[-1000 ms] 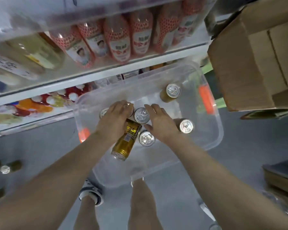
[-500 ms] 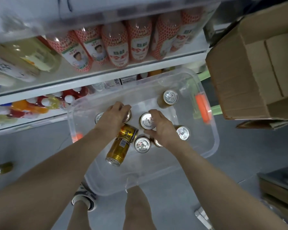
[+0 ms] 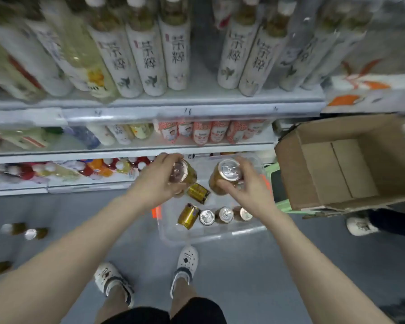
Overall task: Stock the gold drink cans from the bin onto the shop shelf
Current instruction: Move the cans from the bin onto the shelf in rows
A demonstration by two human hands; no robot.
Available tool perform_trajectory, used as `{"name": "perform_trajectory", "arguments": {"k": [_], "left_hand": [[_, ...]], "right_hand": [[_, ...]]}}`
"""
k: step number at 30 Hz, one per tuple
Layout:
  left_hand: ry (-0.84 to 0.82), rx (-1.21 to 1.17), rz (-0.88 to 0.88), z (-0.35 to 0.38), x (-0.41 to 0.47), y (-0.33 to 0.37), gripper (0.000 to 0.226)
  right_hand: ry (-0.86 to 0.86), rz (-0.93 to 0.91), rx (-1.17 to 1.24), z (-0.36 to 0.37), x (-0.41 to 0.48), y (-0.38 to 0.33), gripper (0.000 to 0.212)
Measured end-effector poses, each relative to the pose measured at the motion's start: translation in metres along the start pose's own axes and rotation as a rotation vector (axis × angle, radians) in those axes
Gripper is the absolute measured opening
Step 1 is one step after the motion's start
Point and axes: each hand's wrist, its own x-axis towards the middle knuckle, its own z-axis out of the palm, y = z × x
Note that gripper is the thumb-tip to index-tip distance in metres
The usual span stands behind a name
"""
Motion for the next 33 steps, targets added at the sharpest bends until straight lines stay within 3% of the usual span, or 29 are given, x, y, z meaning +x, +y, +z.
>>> {"name": "perform_trajectory", "arguments": {"k": [15,24,33], "left_hand": [[0.540,0.056,0.037,-0.231,-0.111,0.039,0.065],[0.692,0.019,0.007,-0.344,-0.117,0.033,0.062],[0.758,0.010,0.009,-0.421,-0.077,-0.002,0.063]], "right_hand": [[0.044,-0.543,0.001,-0.105,0.009,-0.258,0.046],[0.213,-0.653,0.006,-0.129,0.054,-0.377,0.052],[0.224,-0.659,-0.052,-0.104,0.145,-0.471,0.044]]}}
